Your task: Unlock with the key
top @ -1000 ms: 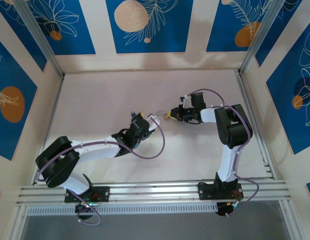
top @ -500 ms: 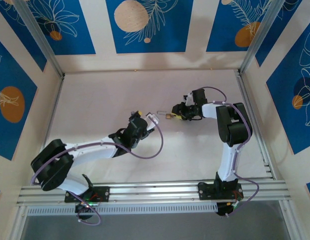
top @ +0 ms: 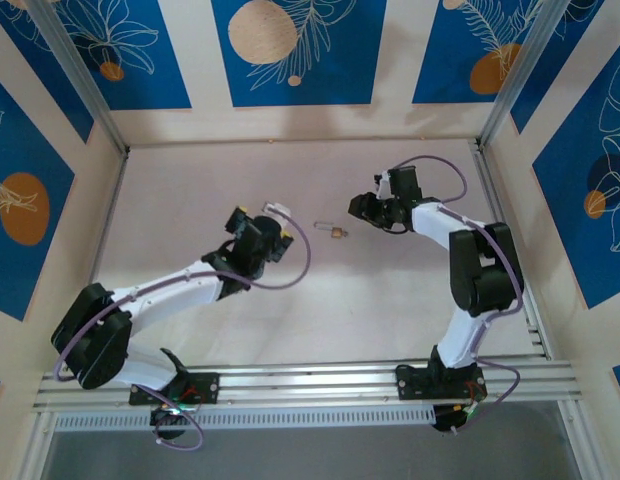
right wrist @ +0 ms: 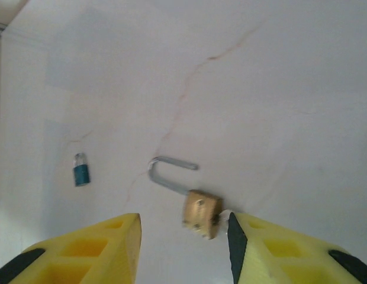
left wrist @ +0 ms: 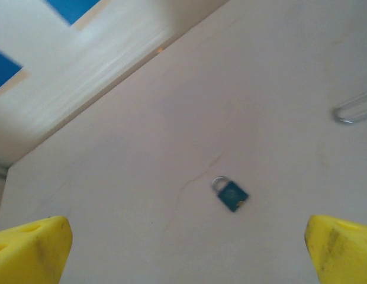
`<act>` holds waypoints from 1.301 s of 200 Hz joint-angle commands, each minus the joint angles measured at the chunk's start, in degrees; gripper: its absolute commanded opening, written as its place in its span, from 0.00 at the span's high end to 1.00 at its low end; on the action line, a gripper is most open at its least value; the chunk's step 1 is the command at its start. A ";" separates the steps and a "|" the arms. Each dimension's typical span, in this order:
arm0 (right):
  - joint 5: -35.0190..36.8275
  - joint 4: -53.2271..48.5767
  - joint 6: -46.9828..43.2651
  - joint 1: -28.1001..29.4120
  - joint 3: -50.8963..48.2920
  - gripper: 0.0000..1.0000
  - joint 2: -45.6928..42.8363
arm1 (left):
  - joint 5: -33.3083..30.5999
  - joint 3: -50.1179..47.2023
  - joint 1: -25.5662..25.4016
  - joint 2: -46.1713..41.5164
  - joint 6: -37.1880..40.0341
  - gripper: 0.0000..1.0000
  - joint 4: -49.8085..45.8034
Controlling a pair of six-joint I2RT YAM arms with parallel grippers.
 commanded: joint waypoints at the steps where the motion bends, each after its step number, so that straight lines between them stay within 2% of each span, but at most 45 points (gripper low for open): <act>1: 2.12 -1.69 -1.34 2.09 -3.89 0.55 -4.30 | 5.03 7.35 5.30 3.00 -11.53 0.00 -13.06; 14: 2.51 -0.77 -1.02 3.15 -6.44 0.55 -6.67 | 14.57 11.56 8.55 6.41 -13.26 0.00 -16.68; 38: 2.02 1.26 0.34 4.07 -11.03 0.55 -10.57 | 23.10 18.83 13.91 13.33 -23.77 0.01 -19.76; 51: 1.73 1.79 0.51 4.46 -12.90 0.55 -12.69 | 24.06 22.86 15.52 17.22 -29.47 0.09 -22.23; 63: 1.88 1.90 0.43 4.51 -14.41 0.55 -14.41 | 22.19 29.24 15.89 22.10 -34.09 0.17 -28.38; 87: 1.90 2.23 0.07 4.30 -16.36 0.55 -16.53 | 20.58 42.78 15.78 33.01 -40.01 0.21 -42.72; 105: 0.98 3.31 0.41 3.71 -17.42 0.55 -16.86 | 20.81 48.82 15.20 38.58 -43.55 0.25 -47.97; 149: -1.90 5.56 1.66 2.48 -18.62 0.55 -17.06 | 22.77 50.39 14.88 43.25 -54.09 0.35 -50.09; 178: -2.80 6.48 2.28 2.04 -19.21 0.55 -17.39 | 26.24 51.96 14.55 46.27 -55.07 0.38 -50.78; 224: -3.19 6.99 2.53 1.69 -19.89 0.55 -18.17 | 27.73 53.10 14.10 48.83 -56.88 0.40 -50.83; 253: -3.51 7.30 2.74 1.41 -20.06 0.55 -18.29 | 27.69 53.10 14.18 49.73 -57.92 0.45 -51.54; 260: -3.53 7.43 2.80 1.33 -20.13 0.55 -18.46 | 27.97 53.10 14.14 49.89 -57.96 0.49 -51.46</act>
